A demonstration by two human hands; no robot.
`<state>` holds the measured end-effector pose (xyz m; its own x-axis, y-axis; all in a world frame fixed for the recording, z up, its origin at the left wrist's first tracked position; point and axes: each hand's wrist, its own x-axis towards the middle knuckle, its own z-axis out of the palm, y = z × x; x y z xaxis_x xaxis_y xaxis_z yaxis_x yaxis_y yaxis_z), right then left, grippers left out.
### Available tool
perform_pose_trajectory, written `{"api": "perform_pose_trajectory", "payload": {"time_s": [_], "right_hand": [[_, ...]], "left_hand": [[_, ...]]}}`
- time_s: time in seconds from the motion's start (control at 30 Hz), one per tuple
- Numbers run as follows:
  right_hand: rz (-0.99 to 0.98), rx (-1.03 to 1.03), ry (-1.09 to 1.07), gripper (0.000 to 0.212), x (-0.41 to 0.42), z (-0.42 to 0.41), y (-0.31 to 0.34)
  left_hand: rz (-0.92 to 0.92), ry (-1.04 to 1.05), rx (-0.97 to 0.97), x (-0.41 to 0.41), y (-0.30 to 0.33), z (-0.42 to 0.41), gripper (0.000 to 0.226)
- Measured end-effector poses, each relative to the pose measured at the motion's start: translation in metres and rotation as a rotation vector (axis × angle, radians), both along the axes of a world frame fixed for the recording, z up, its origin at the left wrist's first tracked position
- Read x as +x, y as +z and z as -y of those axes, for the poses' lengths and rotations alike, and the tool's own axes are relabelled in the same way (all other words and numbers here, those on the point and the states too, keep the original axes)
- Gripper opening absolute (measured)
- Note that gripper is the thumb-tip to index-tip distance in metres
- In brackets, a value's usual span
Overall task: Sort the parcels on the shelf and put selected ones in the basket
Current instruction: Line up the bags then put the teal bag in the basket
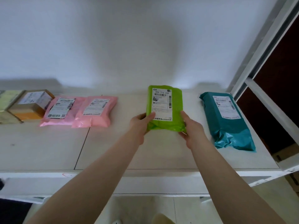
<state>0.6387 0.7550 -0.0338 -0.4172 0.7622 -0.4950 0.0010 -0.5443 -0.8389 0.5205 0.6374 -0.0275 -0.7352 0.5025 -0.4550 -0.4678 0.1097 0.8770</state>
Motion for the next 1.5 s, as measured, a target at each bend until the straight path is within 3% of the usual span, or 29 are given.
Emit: {"api": "perform_pose_trajectory", "payload": {"time_s": [0.17, 0.43, 0.63, 1.5], "right_hand": [[-0.107, 0.052, 0.205, 0.033, -0.023, 0.018, 0.002], [-0.231, 0.089, 0.305, 0.025, -0.046, 0.048, 0.002], [-0.258, 0.124, 0.348, 0.020, -0.058, 0.062, 0.002], [-0.342, 0.140, 0.327, 0.029, -0.102, 0.091, 0.013]], "left_hand": [[-0.012, -0.011, 0.113, -0.015, 0.011, 0.042, 0.034], [-0.014, 0.020, 0.194, -0.031, 0.016, 0.081, 0.030], [-0.015, 0.042, 0.188, -0.044, 0.020, 0.095, 0.013], [-0.037, 0.067, 0.236, -0.098, 0.016, 0.118, 0.035]]}}
